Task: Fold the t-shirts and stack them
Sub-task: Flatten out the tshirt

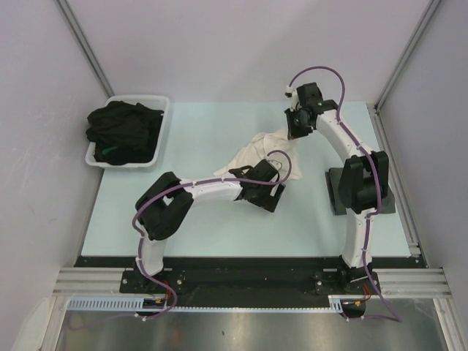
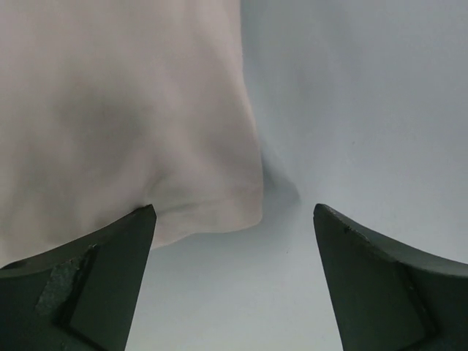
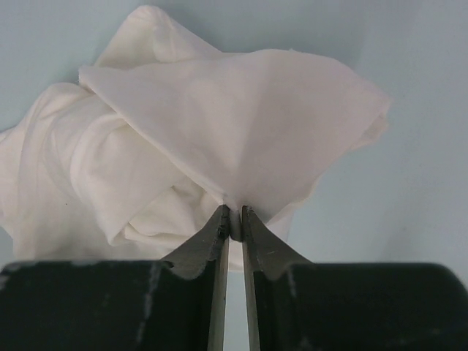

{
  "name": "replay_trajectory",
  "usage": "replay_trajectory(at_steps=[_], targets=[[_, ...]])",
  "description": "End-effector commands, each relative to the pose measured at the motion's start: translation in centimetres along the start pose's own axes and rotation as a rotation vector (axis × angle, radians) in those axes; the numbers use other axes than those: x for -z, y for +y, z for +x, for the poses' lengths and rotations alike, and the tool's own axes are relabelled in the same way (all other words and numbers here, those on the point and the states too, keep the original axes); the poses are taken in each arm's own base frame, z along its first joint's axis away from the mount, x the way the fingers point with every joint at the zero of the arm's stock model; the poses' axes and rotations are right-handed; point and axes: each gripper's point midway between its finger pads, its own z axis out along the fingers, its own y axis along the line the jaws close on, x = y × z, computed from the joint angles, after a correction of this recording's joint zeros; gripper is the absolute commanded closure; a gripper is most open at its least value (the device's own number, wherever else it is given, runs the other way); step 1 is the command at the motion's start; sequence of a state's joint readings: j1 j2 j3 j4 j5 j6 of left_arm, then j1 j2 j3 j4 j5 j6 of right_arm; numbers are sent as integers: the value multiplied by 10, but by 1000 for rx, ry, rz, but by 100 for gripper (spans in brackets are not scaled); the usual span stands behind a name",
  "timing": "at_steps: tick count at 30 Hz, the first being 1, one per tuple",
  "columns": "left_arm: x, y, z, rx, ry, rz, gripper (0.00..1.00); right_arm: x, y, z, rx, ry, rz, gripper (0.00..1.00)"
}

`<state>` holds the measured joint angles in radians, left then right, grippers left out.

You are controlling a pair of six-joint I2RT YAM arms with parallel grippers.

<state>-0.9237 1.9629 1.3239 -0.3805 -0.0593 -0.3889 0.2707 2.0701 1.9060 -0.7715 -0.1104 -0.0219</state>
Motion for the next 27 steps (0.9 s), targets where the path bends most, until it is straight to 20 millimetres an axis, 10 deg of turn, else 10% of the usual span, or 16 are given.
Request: replay_trajectory(at_steps=[1, 15, 27], targets=[[-4, -8, -26, -57, -52, 5, 6, 15, 10, -20, -7, -67, -46, 83], [-14, -1, -16, -78, 9, -37, 26, 20, -1, -26, -30, -85, -56, 84], [-2, 17, 0, -42, 49, -122, 73, 29, -15, -32, -72, -105, -17, 84]])
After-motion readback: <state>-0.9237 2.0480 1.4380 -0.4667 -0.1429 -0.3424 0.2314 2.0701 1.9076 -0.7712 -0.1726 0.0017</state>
